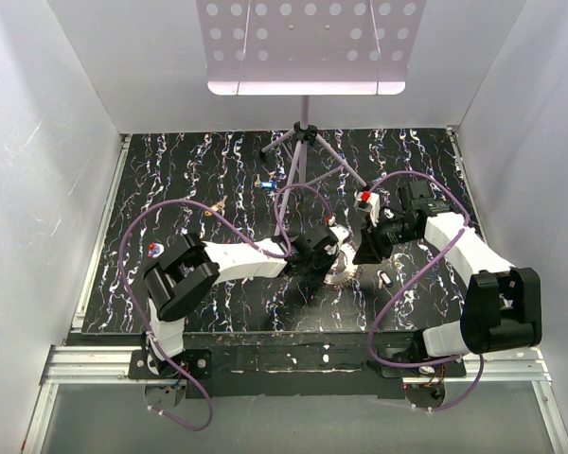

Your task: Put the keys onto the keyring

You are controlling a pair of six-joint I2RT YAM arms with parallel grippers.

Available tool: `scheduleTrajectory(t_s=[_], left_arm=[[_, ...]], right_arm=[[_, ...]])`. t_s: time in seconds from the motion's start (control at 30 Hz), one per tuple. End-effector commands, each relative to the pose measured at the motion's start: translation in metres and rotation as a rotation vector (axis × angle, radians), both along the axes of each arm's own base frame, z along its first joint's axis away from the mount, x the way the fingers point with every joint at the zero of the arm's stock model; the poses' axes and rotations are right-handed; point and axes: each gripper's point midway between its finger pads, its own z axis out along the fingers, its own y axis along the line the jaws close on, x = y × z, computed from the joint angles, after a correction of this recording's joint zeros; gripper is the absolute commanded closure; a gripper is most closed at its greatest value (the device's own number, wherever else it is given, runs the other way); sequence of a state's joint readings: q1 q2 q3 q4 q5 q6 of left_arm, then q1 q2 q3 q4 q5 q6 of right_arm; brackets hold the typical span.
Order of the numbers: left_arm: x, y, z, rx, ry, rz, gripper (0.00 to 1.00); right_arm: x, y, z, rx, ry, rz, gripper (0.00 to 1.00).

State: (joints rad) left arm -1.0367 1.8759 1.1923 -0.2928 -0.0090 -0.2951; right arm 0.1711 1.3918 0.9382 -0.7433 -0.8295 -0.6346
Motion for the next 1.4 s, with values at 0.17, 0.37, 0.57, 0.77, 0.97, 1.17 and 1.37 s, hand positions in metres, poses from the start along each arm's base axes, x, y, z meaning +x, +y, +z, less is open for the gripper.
scheduleTrajectory(t_s=[0.17, 0.37, 0.57, 0.77, 0.97, 1.17, 1.37], left_arm=[[-0.011, -0.005, 0.052, -0.181, -0.040, -0.021, 1.00], [-0.033, 0.007, 0.083, -0.320, -0.030, -0.039, 1.00], [-0.053, 0.019, 0.097, -0.420, 0.073, 0.020, 1.00], [-0.065, 0.029, 0.102, -0.498, 0.184, 0.113, 1.00], [-0.066, 0.038, 0.111, -0.570, 0.246, 0.216, 1.00], [-0.058, 0.042, 0.114, -0.660, 0.362, 0.363, 1.00], [-0.055, 0.044, 0.112, -0.697, 0.439, 0.470, 1.00]], right_arm=[[-0.013, 0.009, 0.020, 0.100, -0.052, 0.111, 0.60], [-0.035, 0.020, 0.031, 0.196, -0.133, 0.235, 0.57], [-0.058, 0.045, 0.038, 0.231, -0.236, 0.406, 0.56], [-0.064, 0.070, 0.035, 0.147, -0.297, 0.492, 0.56], [-0.080, 0.080, 0.044, 0.212, -0.264, 0.507, 0.56], [-0.090, 0.086, 0.046, 0.221, -0.250, 0.532, 0.55], [-0.086, 0.083, 0.043, 0.187, -0.272, 0.512, 0.55]])
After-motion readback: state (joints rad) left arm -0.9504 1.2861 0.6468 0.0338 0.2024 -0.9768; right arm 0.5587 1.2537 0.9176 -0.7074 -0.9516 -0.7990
